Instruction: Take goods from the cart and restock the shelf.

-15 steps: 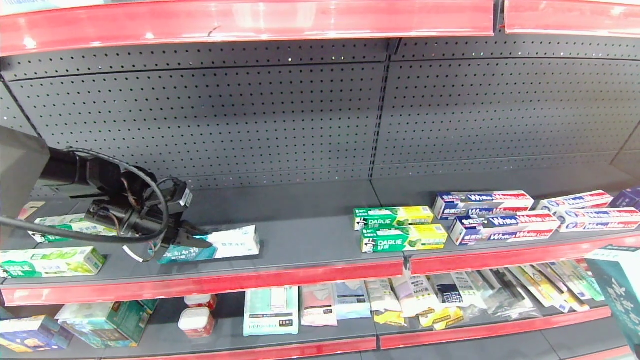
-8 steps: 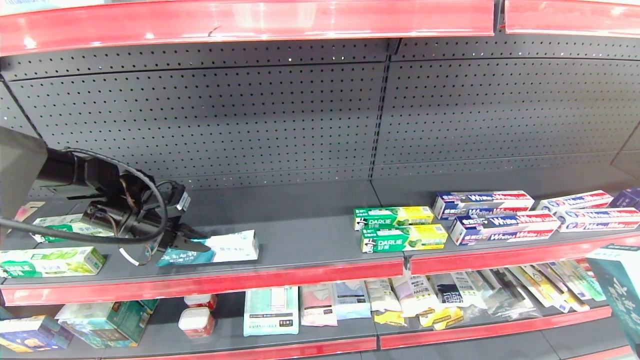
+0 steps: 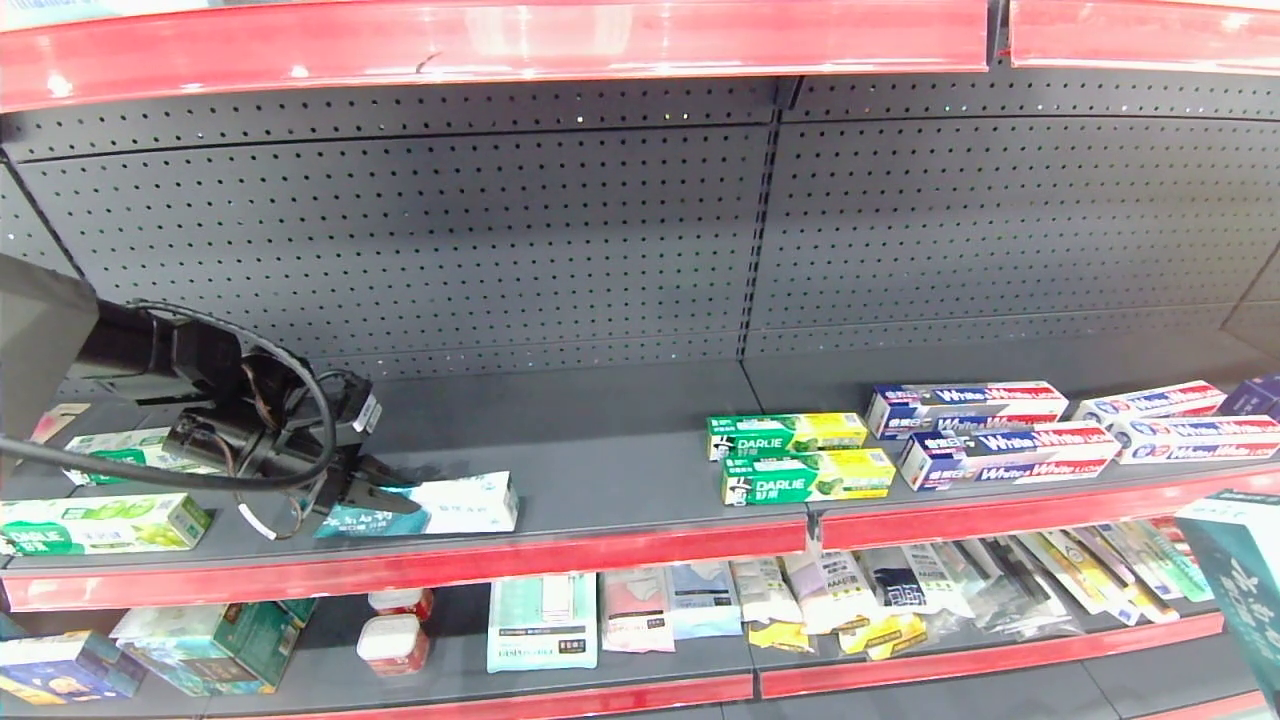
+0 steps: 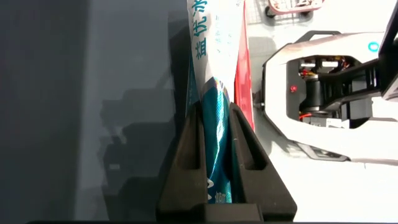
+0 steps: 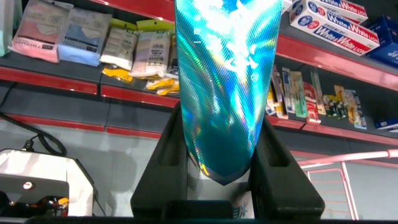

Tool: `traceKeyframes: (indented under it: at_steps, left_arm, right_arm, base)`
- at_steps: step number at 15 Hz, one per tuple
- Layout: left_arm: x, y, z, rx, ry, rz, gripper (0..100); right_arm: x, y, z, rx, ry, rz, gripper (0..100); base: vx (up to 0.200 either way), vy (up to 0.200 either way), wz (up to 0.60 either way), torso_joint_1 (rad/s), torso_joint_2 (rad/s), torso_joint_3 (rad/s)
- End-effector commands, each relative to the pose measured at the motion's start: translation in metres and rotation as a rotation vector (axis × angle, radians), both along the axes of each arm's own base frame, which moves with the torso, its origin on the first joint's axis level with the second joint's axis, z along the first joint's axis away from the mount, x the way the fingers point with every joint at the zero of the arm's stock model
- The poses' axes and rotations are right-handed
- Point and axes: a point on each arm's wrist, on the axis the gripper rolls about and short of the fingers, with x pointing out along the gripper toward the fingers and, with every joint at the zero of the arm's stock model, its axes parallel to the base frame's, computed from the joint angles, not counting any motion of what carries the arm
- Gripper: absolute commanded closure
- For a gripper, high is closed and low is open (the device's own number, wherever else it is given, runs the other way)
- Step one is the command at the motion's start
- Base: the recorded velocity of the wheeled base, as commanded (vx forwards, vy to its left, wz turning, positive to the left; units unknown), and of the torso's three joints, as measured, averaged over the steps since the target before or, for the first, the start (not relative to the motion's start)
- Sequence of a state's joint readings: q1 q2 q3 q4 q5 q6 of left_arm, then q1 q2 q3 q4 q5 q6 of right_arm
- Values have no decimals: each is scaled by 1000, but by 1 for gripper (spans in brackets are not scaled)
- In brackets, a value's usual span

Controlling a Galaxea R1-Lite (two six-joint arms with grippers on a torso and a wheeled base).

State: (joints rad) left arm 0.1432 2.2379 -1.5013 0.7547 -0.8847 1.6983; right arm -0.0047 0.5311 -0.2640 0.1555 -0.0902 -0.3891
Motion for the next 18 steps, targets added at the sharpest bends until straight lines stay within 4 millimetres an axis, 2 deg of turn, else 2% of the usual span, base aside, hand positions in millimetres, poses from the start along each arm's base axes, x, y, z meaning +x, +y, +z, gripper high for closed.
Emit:
traceKeyframes:
  at_steps: [1,18]
  left_arm:
    - [-1,0,-2,-1,8,0,100]
    - [-14,-1,3,1,40,17,100]
  right_arm:
    - [0,0,0,-1,1,0,100]
    - [-1,0,-1,-1,-2,0,100]
  base:
    - [0,0,0,0,0,0]
    - [0,0,0,0,0,0]
